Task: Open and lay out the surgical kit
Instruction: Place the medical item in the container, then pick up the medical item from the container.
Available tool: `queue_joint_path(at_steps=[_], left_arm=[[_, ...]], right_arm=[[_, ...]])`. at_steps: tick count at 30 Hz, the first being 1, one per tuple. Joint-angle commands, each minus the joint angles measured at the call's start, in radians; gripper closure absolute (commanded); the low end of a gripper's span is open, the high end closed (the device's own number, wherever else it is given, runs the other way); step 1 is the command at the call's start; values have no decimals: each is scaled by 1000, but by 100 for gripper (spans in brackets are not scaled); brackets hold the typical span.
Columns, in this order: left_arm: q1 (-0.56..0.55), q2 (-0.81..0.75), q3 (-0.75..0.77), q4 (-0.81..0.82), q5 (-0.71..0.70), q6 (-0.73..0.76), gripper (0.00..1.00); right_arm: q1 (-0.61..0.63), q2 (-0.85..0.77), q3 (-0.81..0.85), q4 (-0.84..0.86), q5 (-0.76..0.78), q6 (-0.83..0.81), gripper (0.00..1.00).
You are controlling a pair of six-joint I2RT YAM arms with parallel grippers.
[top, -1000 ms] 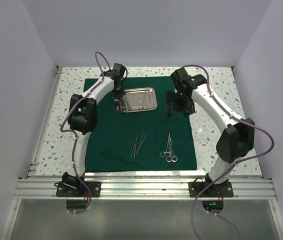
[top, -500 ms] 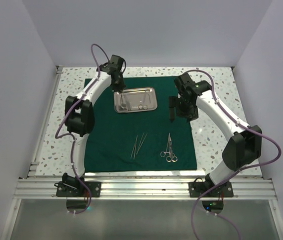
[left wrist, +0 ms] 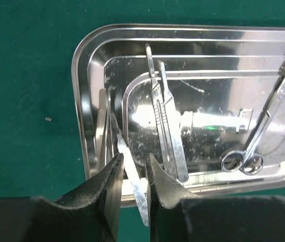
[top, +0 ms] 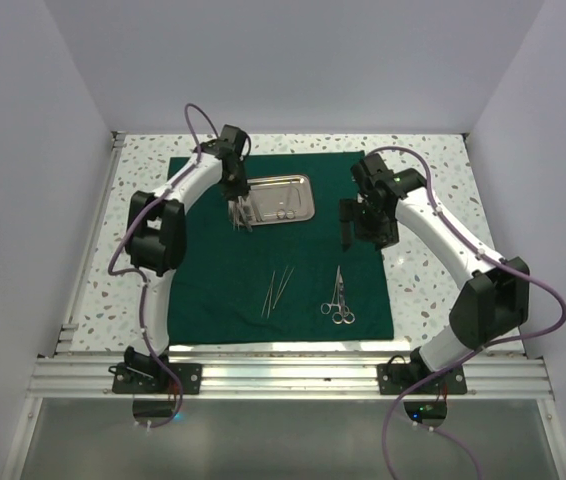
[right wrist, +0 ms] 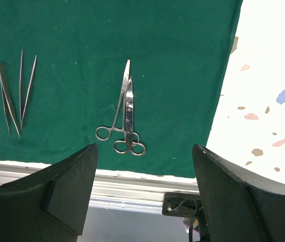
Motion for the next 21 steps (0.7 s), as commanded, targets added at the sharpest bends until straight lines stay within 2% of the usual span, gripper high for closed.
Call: queue_joint_path(at_steps=[1, 8, 21], left_arm=[[1, 42, 59, 40, 5, -8, 72], [3, 33, 73, -3, -73, -3, 76], [-20, -47, -54, 0, -91, 15, 81]], right_arm=[[-3, -50, 8, 7, -1, -25, 20], [-2, -68, -8, -3, 19, -20, 20], [-3, -50, -3, 4, 25, -8, 20]])
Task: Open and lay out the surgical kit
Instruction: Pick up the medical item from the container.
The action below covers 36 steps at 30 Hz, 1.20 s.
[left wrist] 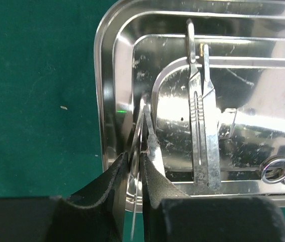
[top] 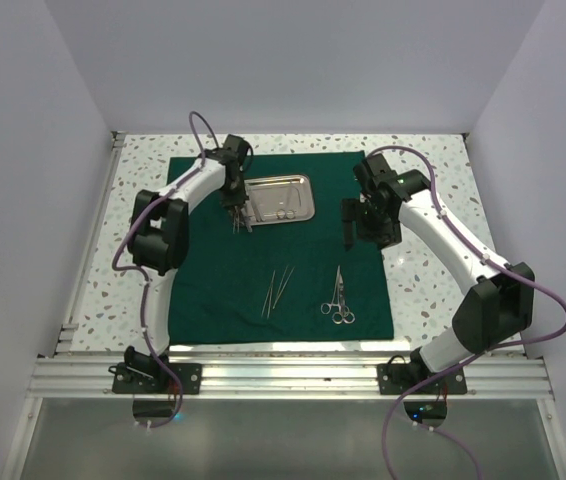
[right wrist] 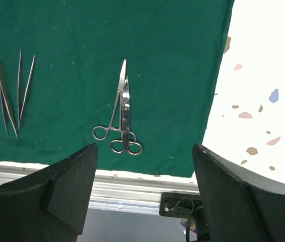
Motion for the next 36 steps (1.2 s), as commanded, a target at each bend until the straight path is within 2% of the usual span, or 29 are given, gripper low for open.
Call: queue_joint_path(at_steps=[1, 11, 14, 17, 20, 24, 27, 29, 32, 36], left_arm=[[-12, -84, -23, 3, -13, 13, 81], [-12, -49, -43, -6, -10, 5, 82], [-12, -32, -45, -4, -9, 4, 88], [-12, -21, -43, -6, -9, 5, 100], [-12, -33, -14, -17, -24, 12, 100], [-12, -70, 136, -99, -48, 27, 100], [-16, -131, 185, -141, -53, 30, 100], [-30, -182, 161, -141, -53, 24, 100], [-73, -299, 29, -118, -55, -2, 100], [-191, -479, -268, -35, -44, -82, 100]], right_arm=[[-2, -17, 3, 6, 6, 1, 20], [-2, -19, 5, 2, 11, -12, 20], [-2, -19, 8, -3, 12, -16, 20], [-3, -22, 11, -6, 14, -19, 20], [-2, -23, 11, -5, 14, -22, 20], [-2, -31, 3, 2, 0, -19, 20], [-3, -42, -4, 15, -21, -12, 20], [-2, -50, -6, 23, -31, -4, 20], [-2, -69, -6, 34, -35, 1, 20], [-3, -100, -15, 51, -44, 5, 20]])
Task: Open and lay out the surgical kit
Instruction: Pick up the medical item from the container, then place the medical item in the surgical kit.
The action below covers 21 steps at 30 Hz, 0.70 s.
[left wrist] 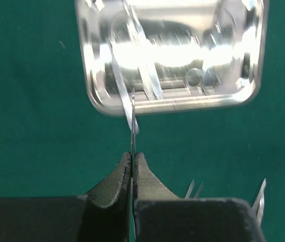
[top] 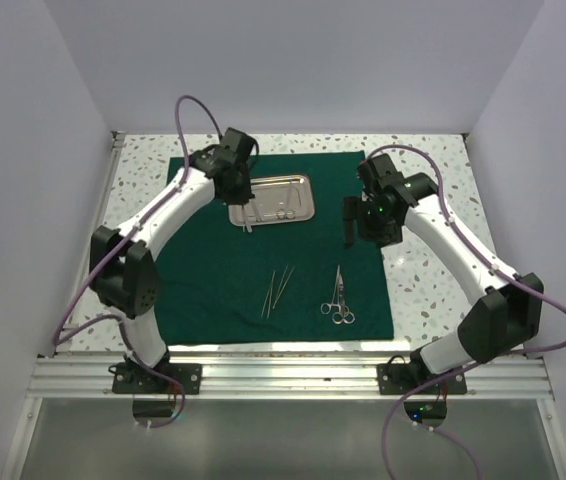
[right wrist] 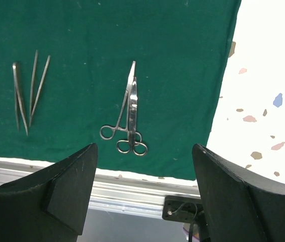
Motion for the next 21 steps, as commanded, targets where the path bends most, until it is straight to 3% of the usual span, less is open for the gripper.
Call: queue_joint_path(at_steps=[1, 8, 19, 21], left_arm=[[-155, -129, -193, 42, 7, -102, 100], [-413, -271, -573, 261, 26, -339, 100], [-499, -160, -630, 359, -26, -411, 100], [-499, -133, -614, 353, -25, -407, 95]], right_arm=[[-2, -66, -13, 34, -27, 9, 20], [-3, -162, -65, 44, -34, 27, 20], [-2, -339, -204, 27, -36, 49, 20], [-2, -359, -215, 11, -35, 49, 20]])
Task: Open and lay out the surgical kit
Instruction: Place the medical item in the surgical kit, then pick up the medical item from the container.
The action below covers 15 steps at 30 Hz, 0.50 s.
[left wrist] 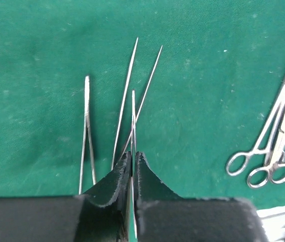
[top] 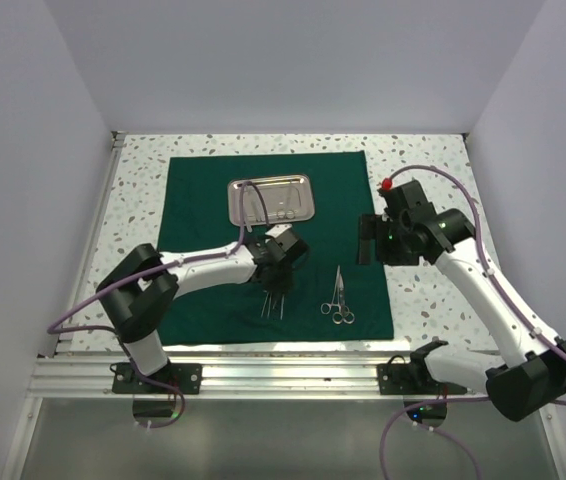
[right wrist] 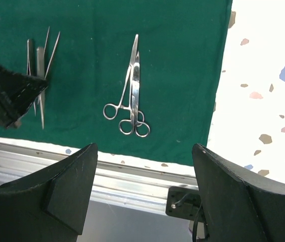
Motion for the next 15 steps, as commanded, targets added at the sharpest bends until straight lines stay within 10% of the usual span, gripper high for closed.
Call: queue_joint_path(at_steps=[1, 9, 15], left_arm=[[-8, 38, 39, 43, -34, -30, 91], [-7, 9, 212, -116, -116, -4, 47], [123, 37, 455, -233, -151, 134, 44]], right_arm=[[-2, -62, -23, -23, -5, 12, 20], [-3, -157, -87, -28, 7, 27, 19], [-2, -192, -133, -14, 7, 47, 19]])
